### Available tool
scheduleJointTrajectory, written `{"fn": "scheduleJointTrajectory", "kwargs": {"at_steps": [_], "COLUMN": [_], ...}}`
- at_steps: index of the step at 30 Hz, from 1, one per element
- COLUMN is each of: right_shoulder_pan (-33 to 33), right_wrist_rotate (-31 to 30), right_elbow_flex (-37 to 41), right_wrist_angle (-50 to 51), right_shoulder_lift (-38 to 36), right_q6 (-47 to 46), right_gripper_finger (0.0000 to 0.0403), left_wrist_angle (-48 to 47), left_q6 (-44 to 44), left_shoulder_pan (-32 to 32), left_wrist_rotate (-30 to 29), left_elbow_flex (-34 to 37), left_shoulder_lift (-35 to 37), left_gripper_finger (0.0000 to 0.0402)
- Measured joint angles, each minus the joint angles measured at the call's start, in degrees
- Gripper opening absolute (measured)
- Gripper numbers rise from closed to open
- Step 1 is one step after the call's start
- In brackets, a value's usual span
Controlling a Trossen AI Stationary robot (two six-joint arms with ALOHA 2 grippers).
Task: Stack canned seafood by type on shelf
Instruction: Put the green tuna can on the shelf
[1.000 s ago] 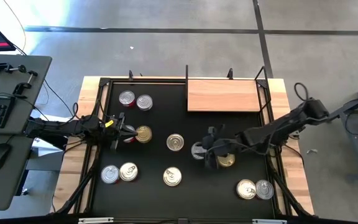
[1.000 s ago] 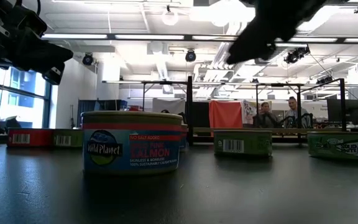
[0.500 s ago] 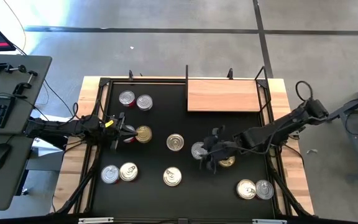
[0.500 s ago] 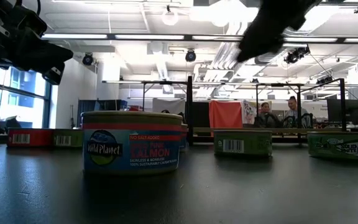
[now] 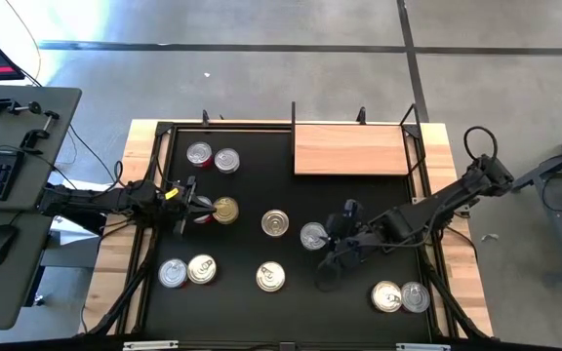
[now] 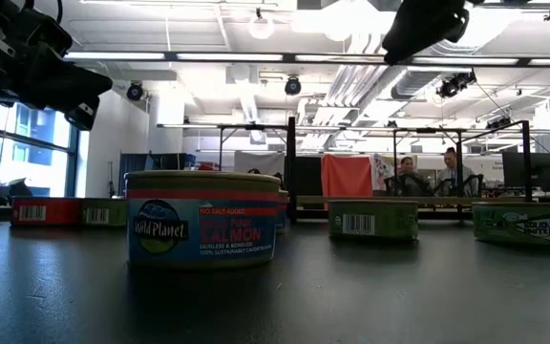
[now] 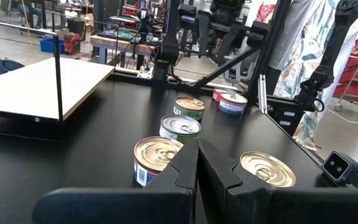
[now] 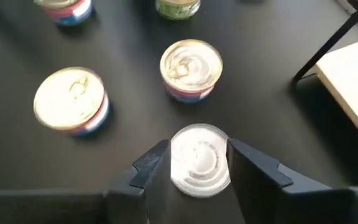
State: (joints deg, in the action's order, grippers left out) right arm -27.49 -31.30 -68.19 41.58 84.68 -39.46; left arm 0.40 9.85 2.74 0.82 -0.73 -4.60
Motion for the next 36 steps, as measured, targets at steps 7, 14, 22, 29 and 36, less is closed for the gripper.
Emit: {"fn": "scheduleJointTrajectory", "kwargs": {"at_steps": [7, 14, 22, 29, 36], "right_shoulder_pan": [0.0, 0.1, 0.5, 0.9, 0.9], "right_wrist_rotate": [-0.9, 0.1, 3.5, 3.5, 8.3], "right_elbow_flex": [0.0, 0.0, 0.0, 0.0, 0.0], "right_wrist_angle": [-0.8, -0.8, -0.5, -0.4, -0.8], "right_shoulder_lift": [3.2, 6.8, 8.8, 8.7, 8.7], "right_q6": [-1.5, -1.6, 2.3, 2.4, 3.4], "right_gripper_finger": [0.0146, 0.0146, 0.0146, 0.0146, 0.0146], "left_wrist_angle": [0.0, 0.0, 0.0, 0.0, 0.0], "left_q6": [0.0, 0.0, 0.0, 0.0, 0.0], "left_shoulder_pan": [0.0, 0.0, 0.0, 0.0, 0.0], "left_wrist_rotate": [0.0, 0.0, 0.0, 0.0, 0.0], "left_elbow_flex": [0.0, 0.0, 0.0, 0.0, 0.0], "left_shoulder_lift": [0.0, 0.0, 0.0, 0.0, 0.0], "left_gripper_finger": [0.0001, 0.0001, 0.0001, 0.0001, 0.0001]}}
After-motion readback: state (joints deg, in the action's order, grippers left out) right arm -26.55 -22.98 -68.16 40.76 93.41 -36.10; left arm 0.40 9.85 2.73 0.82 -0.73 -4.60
